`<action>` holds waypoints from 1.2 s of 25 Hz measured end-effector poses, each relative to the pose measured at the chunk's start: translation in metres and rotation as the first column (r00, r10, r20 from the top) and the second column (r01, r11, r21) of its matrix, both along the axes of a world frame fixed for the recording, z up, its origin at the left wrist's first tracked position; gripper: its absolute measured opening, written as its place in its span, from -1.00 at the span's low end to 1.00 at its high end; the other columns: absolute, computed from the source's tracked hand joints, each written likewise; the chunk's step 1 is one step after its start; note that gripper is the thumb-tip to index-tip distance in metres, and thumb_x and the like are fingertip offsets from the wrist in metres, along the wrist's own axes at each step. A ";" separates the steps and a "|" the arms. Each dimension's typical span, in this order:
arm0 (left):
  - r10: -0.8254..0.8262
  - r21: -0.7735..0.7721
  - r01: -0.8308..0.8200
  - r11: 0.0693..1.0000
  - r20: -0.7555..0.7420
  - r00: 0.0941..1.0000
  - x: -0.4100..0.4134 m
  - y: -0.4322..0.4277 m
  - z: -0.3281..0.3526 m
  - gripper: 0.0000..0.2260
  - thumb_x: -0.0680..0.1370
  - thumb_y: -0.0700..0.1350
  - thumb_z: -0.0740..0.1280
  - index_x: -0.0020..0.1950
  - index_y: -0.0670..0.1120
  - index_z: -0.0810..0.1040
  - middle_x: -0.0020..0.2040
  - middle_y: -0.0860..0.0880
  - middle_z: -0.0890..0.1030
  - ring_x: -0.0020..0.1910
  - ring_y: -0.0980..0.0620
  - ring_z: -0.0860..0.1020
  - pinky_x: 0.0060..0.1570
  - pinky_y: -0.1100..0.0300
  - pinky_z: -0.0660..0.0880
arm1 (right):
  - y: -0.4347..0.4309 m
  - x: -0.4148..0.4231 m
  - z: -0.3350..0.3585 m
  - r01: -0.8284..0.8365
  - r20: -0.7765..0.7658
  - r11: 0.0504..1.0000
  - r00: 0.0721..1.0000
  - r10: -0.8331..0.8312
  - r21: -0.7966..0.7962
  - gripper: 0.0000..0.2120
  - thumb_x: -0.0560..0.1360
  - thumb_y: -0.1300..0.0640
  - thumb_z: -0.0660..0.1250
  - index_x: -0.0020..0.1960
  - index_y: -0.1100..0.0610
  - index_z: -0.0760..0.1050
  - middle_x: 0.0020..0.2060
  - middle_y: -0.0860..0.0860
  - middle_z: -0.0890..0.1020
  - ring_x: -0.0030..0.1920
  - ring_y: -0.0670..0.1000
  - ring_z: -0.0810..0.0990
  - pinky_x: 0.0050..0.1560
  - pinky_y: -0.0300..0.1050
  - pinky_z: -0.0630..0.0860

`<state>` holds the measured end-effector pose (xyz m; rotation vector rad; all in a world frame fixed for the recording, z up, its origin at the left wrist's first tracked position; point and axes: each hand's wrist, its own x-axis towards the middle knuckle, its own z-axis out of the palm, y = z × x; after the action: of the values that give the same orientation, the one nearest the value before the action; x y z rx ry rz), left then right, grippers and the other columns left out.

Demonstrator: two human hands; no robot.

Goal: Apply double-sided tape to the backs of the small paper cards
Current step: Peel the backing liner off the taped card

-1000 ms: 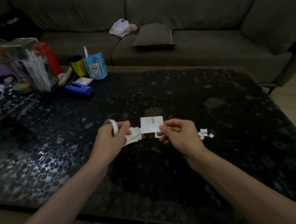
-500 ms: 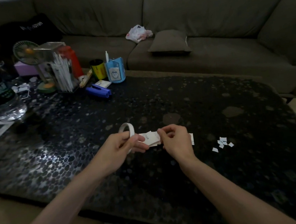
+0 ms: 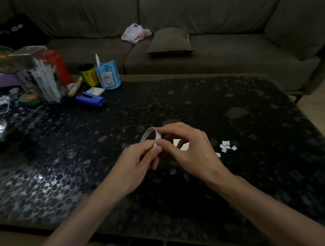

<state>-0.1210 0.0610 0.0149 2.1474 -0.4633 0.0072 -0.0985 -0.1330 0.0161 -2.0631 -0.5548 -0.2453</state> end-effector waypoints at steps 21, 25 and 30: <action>-0.247 0.048 0.247 0.968 -0.006 0.969 0.022 -0.058 0.024 -0.84 0.73 -0.24 0.17 0.04 -0.11 0.53 -0.08 0.05 0.67 -0.04 -0.01 0.65 -0.02 0.05 0.59 | -0.062 -0.014 0.004 0.275 0.350 0.958 0.909 -0.229 -0.087 -0.64 0.55 0.01 0.47 0.34 0.02 0.63 0.17 -0.13 0.69 0.16 -0.20 0.60 0.20 -0.17 0.58; -0.248 0.028 0.247 0.969 0.006 0.969 0.023 -0.058 0.024 -0.82 0.73 -0.14 0.20 0.08 -0.08 0.59 -0.04 0.09 0.68 -0.01 0.02 0.67 0.00 0.11 0.60 | -0.061 -0.015 0.004 0.288 0.415 0.955 0.880 -0.233 -0.074 -0.78 0.56 0.06 0.48 0.19 0.03 0.68 0.09 -0.12 0.70 0.11 -0.19 0.62 0.12 -0.17 0.61; -0.179 0.122 0.170 0.978 0.065 0.982 0.024 -0.055 0.024 -0.68 0.65 0.19 0.16 0.02 0.10 0.65 -0.16 0.12 0.69 -0.11 0.05 0.66 -0.07 0.04 0.57 | -0.064 -0.011 0.013 0.163 0.075 0.987 0.984 -0.163 0.010 -0.64 0.57 -0.01 0.44 0.35 -0.03 0.59 0.11 -0.21 0.67 0.10 -0.23 0.65 0.11 -0.26 0.61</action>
<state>-0.0966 0.0059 0.0392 2.2184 -0.7111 -0.0376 -0.1100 -0.1971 0.0288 -2.1047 -0.4301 -0.4215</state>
